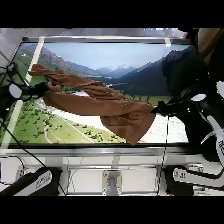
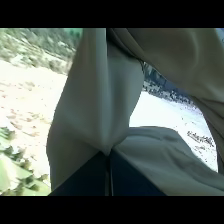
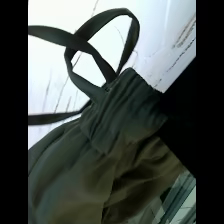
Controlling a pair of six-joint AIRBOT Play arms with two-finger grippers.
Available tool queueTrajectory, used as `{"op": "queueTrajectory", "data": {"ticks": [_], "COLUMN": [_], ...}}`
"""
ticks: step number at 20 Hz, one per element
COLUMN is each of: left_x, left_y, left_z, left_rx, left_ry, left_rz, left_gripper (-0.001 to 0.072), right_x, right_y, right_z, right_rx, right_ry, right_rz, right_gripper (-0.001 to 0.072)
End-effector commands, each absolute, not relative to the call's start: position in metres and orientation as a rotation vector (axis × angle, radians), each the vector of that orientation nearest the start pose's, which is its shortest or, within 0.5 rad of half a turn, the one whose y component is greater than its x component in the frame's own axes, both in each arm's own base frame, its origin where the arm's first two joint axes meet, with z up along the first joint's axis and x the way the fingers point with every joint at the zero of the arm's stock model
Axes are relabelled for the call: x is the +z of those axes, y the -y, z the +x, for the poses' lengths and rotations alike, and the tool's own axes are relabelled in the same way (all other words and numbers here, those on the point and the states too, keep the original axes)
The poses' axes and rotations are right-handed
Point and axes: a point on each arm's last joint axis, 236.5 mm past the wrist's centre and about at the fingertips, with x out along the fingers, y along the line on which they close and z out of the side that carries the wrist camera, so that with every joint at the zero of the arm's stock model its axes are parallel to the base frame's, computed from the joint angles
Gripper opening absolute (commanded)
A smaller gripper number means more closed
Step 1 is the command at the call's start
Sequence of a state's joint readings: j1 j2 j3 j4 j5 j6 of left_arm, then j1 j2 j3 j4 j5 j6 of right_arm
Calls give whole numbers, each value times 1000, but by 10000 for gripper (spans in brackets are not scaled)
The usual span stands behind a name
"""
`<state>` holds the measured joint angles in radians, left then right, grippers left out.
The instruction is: Fold the clothes and pants, and hang the long-sleeved shirts on hangers.
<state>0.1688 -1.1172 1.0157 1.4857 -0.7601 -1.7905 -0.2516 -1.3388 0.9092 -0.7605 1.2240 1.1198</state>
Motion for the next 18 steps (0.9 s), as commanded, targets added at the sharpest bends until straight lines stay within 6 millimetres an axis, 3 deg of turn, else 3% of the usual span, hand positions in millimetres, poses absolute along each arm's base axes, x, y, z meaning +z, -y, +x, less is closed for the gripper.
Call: {"op": "queueTrajectory", "data": {"ticks": [1,4,6,8,9,11,14,16,18], "left_x": [118,180,216,236,237,226,192,175,167], "left_y": [-78,-76,-71,-70,-70,-70,-75,-78,-76], "left_z": [381,342,319,303,299,301,329,362,397], "left_rx": [278,273,256,261,261,252,250,238,215], "left_ry": [-766,-635,-537,-475,-478,-528,-621,-627,-598], "left_rz": [-261,-204,-157,-141,-140,-103,-107,-102,-97], "left_gripper": [7,7,7,7,6,6,6,6,6], "right_x": [58,165,238,287,298,291,248,220,199], "right_y": [-87,-91,-85,-73,-70,-67,-54,-42,-27], "right_z": [340,327,322,321,320,324,351,385,433], "right_rx": [626,708,643,543,523,519,496,463,386], "right_ry": [-1230,-1051,-879,-741,-715,-740,-852,-885,-848], "right_rz": [508,305,168,89,68,73,118,163,247], "right_gripper": [20,20,20,18,18,18,19,19,19]}}
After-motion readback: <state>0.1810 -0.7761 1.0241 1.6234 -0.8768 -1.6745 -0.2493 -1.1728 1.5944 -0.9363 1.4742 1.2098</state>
